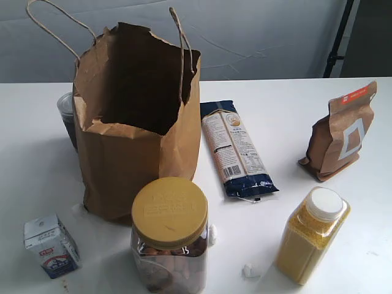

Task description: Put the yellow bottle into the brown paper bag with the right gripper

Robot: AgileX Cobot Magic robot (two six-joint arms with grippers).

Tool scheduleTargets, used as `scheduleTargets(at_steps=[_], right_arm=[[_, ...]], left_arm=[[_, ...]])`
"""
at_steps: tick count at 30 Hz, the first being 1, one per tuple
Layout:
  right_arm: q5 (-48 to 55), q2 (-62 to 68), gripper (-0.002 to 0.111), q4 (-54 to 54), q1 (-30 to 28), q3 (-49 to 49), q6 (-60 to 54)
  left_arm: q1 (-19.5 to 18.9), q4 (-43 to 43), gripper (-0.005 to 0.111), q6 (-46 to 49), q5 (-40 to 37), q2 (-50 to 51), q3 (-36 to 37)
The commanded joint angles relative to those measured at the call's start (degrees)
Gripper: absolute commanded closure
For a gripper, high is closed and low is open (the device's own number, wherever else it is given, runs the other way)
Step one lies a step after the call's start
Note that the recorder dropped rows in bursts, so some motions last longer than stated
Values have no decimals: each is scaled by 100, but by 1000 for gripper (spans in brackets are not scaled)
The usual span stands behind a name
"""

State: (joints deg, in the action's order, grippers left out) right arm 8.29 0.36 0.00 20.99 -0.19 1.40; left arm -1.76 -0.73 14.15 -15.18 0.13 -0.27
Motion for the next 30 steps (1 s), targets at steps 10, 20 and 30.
scheduleTargets(at_steps=[10,20,30], right_arm=[[-46,-36,108,540,-42,19,112],[1327,492,108,336,-42,-1290,2360],[3907,3238,107,326,30,-3994,3346]], left_arm=[[-1,-2,107,-41,32,-13,27],[-1,-2,107,-41,32,-13,27],[-1,-2,107,-41,32,-13,27]])
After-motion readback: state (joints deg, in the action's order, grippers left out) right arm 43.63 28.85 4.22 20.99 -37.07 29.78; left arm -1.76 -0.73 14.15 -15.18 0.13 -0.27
